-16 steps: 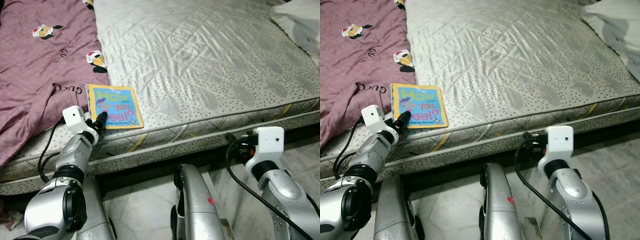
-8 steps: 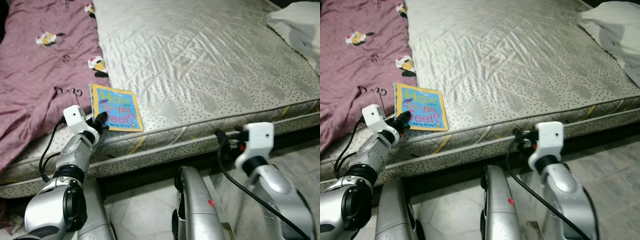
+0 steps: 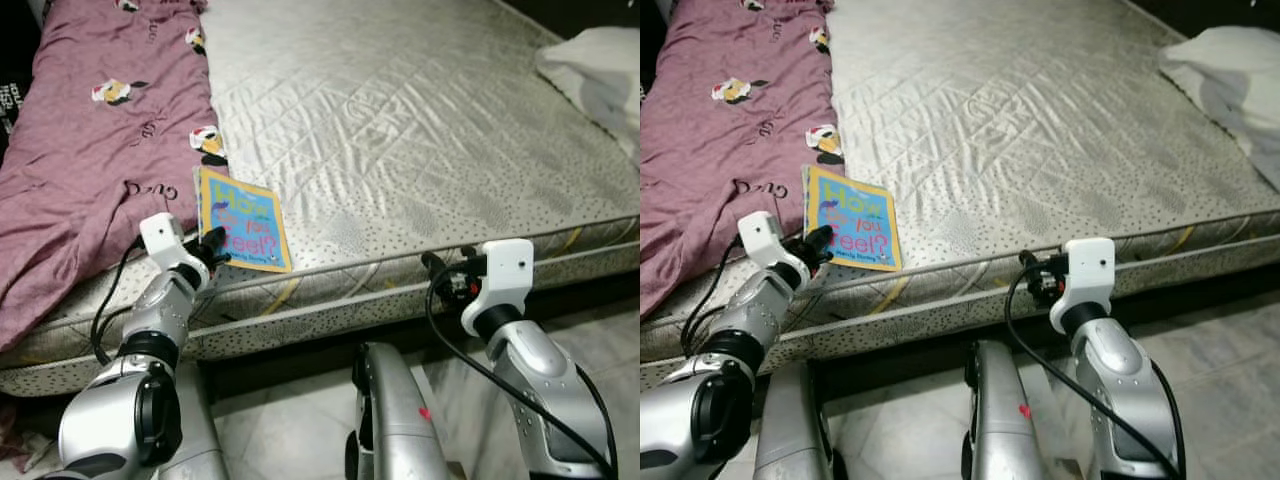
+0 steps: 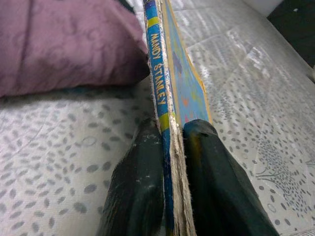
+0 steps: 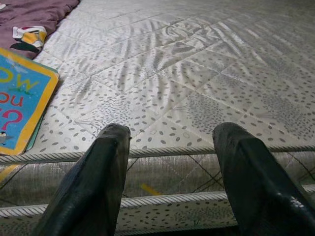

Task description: Clean up the room

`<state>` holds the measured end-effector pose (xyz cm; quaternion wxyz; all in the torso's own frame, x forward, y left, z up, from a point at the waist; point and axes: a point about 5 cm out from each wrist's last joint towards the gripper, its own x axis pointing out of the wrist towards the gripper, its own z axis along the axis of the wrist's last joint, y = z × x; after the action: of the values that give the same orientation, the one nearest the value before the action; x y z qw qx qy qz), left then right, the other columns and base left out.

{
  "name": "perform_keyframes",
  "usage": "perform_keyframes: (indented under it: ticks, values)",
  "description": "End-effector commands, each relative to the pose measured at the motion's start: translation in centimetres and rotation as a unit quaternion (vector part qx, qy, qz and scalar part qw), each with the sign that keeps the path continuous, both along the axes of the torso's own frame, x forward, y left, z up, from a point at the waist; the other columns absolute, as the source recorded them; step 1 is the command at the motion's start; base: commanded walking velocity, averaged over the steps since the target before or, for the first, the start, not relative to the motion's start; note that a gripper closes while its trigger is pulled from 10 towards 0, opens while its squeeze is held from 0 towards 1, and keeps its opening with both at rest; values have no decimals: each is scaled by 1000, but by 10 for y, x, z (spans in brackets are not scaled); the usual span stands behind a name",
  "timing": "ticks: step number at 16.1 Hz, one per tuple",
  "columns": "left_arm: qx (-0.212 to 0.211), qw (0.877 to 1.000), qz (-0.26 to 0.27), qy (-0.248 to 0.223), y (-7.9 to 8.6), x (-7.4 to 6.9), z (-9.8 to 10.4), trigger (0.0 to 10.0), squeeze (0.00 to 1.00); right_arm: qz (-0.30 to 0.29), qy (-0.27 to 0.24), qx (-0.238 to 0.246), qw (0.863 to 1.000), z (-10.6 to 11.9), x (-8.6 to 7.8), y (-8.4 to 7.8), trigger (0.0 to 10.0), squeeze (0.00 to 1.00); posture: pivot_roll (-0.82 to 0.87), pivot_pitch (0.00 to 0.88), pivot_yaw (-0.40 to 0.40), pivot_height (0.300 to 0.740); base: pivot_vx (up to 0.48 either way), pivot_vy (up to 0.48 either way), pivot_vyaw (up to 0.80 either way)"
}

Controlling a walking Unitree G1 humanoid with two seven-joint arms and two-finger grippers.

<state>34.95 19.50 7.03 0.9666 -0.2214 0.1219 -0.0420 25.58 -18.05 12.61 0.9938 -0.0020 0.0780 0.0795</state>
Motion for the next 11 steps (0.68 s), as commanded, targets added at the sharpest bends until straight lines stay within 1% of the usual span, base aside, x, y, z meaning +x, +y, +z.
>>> perform_keyframes:
  ticks: [1, 2, 4, 5, 6, 7, 8, 9, 10, 11]
  values:
    - [35, 999, -1, 0, 8, -2, 0, 0, 0, -6, -5, 4, 1000, 2, 3, -4, 10000, 0, -54, 0, -77, 500, 0, 0, 0]
    - [36, 999, 0, -9, 9, -1, 3, 0, 0, 6, -6, 6, 1000, 3, 8, -1, 10000, 0, -36, 0, -108, 500, 0, 0, 0]
    - [37, 999, 0, -19, 7, -1, 4, 0, 0, 27, -12, 3, 1000, 6, 17, 3, 10000, 0, -20, 0, -140, 500, 0, 0, 0]
    - [37, 999, -2, -22, 5, -1, 4, 0, 0, 29, -14, 2, 999, 7, 20, 3, 10000, 0, -18, 0, -143, 500, 0, 0, 0]
    - [35, 999, -3, -25, 1, -2, 2, 0, 0, 33, -16, -1, 999, 9, 24, 3, 10000, 0, 0, 0, -173, 500, 0, 0, 0]
    - [35, 999, -4, -26, -1, -2, 2, 0, 0, 36, -18, -2, 999, 9, 26, 3, 10000, 0, 2, 0, -177, 500, 0, 0, 0]
    - [36, 999, -5, -37, -6, -2, 3, 0, 0, 46, -21, -5, 999, 12, 31, 5, 10000, 0, 12, 0, -197, 500, 0, 0, 0]
    - [41, 997, -8, -57, -11, -1, 8, 0, 0, 47, -25, 0, 999, 14, 35, 5, 10000, 0, 20, 0, -211, 500, 0, 0, 0]
    - [51, 993, -10, -108, -17, 3, 23, 0, 0, 44, -33, 14, 998, 19, 41, 5, 10000, 0, 28, 0, -229, 500, 0, 0, 0]
    - [58, 988, -12, -140, -22, 4, 32, 0, 0, 44, -44, 13, 998, 23, 45, 3, 10000, 0, 34, 0, -240, 500, 0, 0, 0]
